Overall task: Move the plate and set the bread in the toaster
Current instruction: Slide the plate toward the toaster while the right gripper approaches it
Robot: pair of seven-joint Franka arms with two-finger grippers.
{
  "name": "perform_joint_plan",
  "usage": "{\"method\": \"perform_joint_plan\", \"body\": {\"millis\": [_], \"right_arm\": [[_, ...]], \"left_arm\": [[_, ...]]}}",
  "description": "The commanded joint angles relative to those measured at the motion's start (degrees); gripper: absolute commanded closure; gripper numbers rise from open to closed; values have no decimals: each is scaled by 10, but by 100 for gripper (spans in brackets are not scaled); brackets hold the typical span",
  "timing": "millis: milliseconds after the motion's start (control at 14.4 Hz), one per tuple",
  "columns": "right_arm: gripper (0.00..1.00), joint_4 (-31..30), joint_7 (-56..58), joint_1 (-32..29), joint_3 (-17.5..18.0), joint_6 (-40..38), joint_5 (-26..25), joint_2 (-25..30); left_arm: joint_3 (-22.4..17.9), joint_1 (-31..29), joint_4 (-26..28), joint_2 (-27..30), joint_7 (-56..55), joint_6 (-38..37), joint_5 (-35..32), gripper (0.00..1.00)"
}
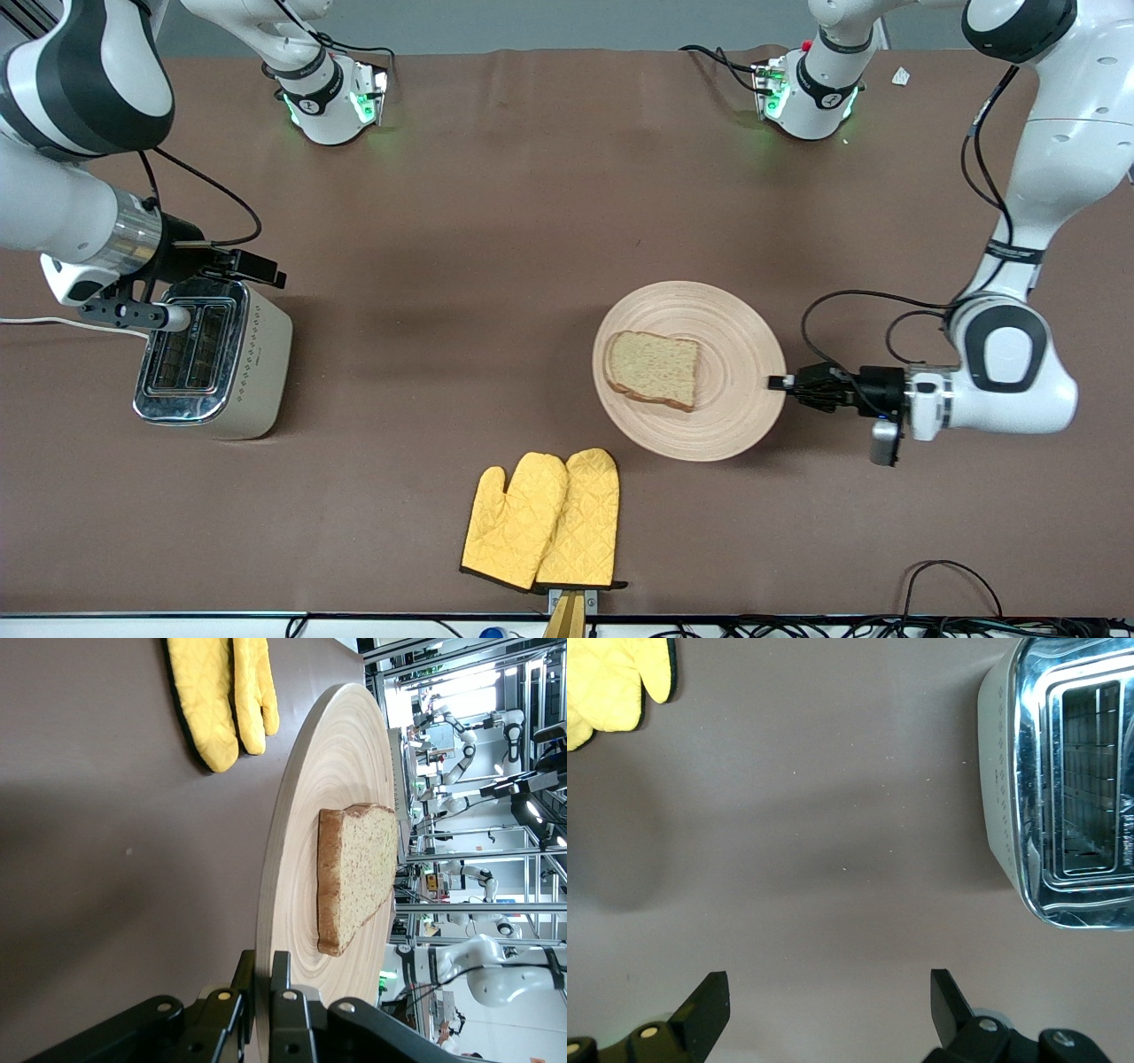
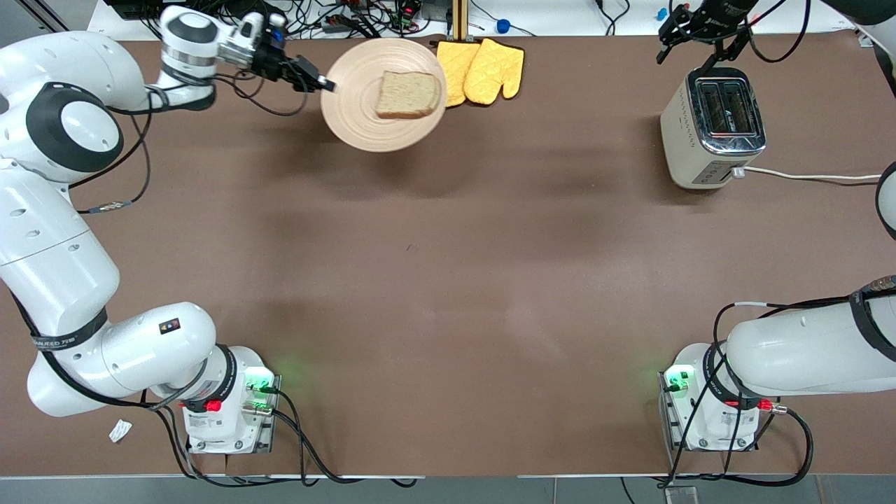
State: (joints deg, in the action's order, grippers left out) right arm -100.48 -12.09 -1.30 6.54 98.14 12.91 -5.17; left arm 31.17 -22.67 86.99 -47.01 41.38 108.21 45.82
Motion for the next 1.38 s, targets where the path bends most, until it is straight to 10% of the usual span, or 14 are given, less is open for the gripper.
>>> {"method": "perform_joint_plan", "body": {"millis": [0,1315], "right_arm": [[0,-12,-18,6,-1,10,12,-1],[0,-13,-234,159,-3,144,23,-150]], "left_arm": [[55,-11,51,12,-5,71,30,100],[62,115,107,-74,-11,215,92,98]]}}
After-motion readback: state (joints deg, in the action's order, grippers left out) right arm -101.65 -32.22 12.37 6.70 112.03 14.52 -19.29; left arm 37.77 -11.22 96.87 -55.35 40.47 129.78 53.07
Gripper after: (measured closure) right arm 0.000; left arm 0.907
